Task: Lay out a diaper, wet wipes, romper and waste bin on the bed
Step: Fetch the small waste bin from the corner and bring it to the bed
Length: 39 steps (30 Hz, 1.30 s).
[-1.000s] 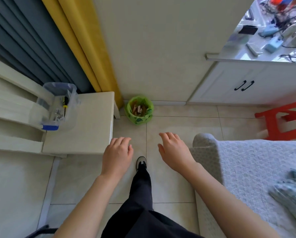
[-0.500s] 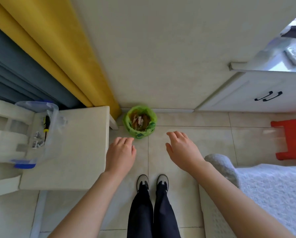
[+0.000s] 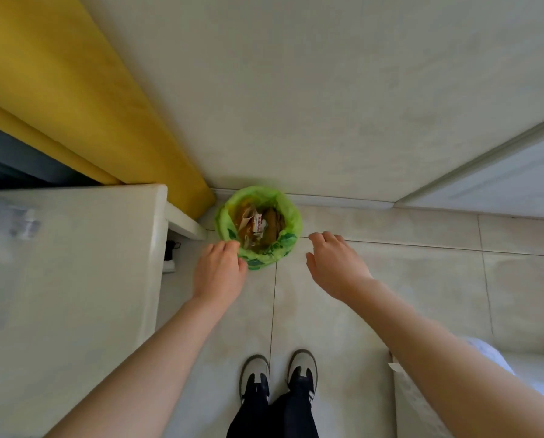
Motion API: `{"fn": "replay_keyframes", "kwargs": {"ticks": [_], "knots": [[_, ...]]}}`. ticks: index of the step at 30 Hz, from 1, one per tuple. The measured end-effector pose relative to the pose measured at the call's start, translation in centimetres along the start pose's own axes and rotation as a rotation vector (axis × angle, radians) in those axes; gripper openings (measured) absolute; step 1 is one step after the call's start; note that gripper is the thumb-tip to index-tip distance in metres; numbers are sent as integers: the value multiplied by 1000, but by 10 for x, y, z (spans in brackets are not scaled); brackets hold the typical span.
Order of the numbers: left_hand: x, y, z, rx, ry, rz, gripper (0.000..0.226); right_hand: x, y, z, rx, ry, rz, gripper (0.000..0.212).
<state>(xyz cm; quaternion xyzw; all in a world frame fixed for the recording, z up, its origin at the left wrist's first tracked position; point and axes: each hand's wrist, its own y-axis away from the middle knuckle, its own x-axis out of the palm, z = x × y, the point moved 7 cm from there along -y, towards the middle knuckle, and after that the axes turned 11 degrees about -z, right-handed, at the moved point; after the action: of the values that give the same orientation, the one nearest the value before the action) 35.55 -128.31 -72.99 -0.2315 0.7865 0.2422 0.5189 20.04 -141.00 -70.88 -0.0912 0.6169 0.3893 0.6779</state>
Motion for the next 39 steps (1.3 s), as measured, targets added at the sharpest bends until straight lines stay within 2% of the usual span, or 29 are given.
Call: {"fn": "replay_keyframes", "kwargs": {"ticks": [3,7,9,11,16,19,22,26,29,35,39], "knots": [[48,-26,22,-94,2,27,38,44,-40,-15,-2,-3,32,37],[99,-55,35,20,-104,58,39,94,-84,-30,-17,-39,56,45],[118,-71,43,10,-128,72,44,117,-104,-36,-23,-45,70,48],[132,-85,53,-63,-108,77,50,136,-120,-42,-18,-57,83,55],[167,-102,91,-372,48,107,61,170,-149,-48,39,-102,120,67],[184,-101,104,-485,155,130,66,187,-160,-48,166,-272,167,73],[198,-97,111,-601,293,167,71,199,-167,-48,341,-479,183,64],[211,-97,122,-753,454,117,53,208,-169,-56,605,-789,160,49],[214,-89,128,-811,501,101,41,212,-157,-65,748,-920,195,39],[195,-47,114,-913,611,171,35,189,-112,-81,883,-1023,202,7],[167,-6,93,-1001,753,165,37,157,-76,-83,895,-1063,204,18]]}}
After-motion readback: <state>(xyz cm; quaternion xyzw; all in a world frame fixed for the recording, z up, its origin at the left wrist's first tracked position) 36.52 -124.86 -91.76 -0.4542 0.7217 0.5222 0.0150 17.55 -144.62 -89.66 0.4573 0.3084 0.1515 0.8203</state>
